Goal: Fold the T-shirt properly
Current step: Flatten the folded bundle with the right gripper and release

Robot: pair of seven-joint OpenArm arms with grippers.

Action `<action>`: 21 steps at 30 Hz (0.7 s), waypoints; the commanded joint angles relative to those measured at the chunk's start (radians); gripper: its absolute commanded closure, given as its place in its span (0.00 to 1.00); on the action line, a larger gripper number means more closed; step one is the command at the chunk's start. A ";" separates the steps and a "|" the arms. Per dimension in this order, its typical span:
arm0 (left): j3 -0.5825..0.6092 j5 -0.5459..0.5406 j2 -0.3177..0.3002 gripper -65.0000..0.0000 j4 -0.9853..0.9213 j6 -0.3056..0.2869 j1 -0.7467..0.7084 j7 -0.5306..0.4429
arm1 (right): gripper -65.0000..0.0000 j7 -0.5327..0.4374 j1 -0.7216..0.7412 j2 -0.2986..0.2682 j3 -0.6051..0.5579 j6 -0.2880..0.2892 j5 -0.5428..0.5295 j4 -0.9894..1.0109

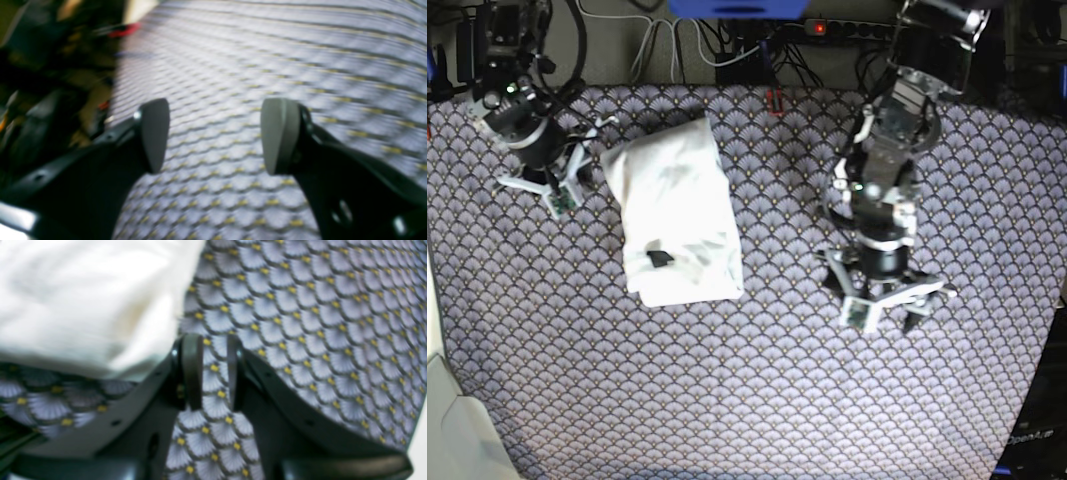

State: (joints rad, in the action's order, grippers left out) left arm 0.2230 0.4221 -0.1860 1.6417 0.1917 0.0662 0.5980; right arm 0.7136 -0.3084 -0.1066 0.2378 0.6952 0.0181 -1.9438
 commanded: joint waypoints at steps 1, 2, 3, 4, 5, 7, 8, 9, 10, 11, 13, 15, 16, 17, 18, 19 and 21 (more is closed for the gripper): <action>-0.029 0.011 -0.007 0.36 0.047 0.007 -0.015 -0.017 | 0.77 -0.019 0.010 0.005 -0.012 0.003 -0.013 -0.022; -0.055 0.011 -0.014 0.36 0.070 0.005 -0.038 -0.017 | 0.77 -0.019 0.018 0.009 -0.030 0.003 -0.013 -0.024; -0.083 0.011 -0.019 0.36 0.091 0.005 -0.068 -0.017 | 0.77 -0.016 0.033 0.012 -0.056 0.003 -0.013 -0.022; -0.106 0.011 -0.020 0.36 0.108 0.005 -0.095 -0.017 | 0.77 -0.016 0.048 0.012 -0.076 0.003 -0.013 -0.016; -0.126 0.011 -0.028 0.36 0.125 0.005 -0.122 -0.017 | 0.77 -0.016 0.064 0.012 -0.101 0.003 -0.013 -0.015; -0.158 0.011 -0.037 0.36 0.151 0.005 -0.177 -0.017 | 0.77 -0.015 0.088 0.014 -0.147 0.003 -0.013 -0.015; -0.178 0.011 -0.040 0.36 0.167 0.005 -0.207 -0.017 | 0.77 -0.015 0.097 0.014 -0.170 0.003 -0.013 -0.015; -0.204 0.011 -0.042 0.36 0.179 0.005 -0.237 -0.017 | 0.77 -0.001 0.117 0.014 -0.190 0.003 -0.013 -0.015; -0.227 0.011 -0.042 0.36 0.190 0.005 -0.263 -0.017 | 0.77 0.022 0.140 0.014 -0.209 0.003 -0.013 -0.015; -0.247 0.011 -0.040 0.36 0.196 0.005 -0.288 -0.020 | 0.77 0.045 0.165 0.014 -0.225 0.003 -0.013 -0.013; -0.279 0.011 -0.039 0.36 0.216 0.005 -0.337 -0.023 | 0.77 0.085 0.211 0.014 -0.252 0.003 -0.013 -0.010; -0.307 0.011 -0.039 0.36 0.237 0.005 -0.388 -0.025 | 0.77 0.090 0.249 0.015 -0.277 0.003 -0.013 0.025; -0.319 0.011 -0.039 0.36 0.246 0.007 -0.406 -0.025 | 0.77 0.088 0.265 0.015 -0.285 0.003 -0.013 0.051; -0.334 0.011 -0.039 0.36 0.256 0.007 -0.428 -0.025 | 0.77 0.088 0.283 0.015 -0.291 0.003 -0.013 0.083; -0.346 0.011 -0.039 0.36 0.262 0.007 -0.446 -0.025 | 0.77 0.087 0.303 0.015 -0.295 0.003 -0.013 0.119; -0.360 0.011 -0.037 0.36 0.268 0.007 -0.461 -0.025 | 0.77 0.085 0.328 0.015 -0.303 0.003 -0.014 0.160; -0.376 0.011 -0.037 0.36 0.274 0.007 -0.489 -0.025 | 0.77 0.054 0.364 0.015 -0.315 0.003 -0.014 0.234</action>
State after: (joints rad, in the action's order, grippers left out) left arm -0.1505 0.4213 -0.2184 1.8942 0.1913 -0.4267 0.5972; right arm 0.8028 0.0322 -0.0891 -0.0757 0.6987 0.0235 -1.6897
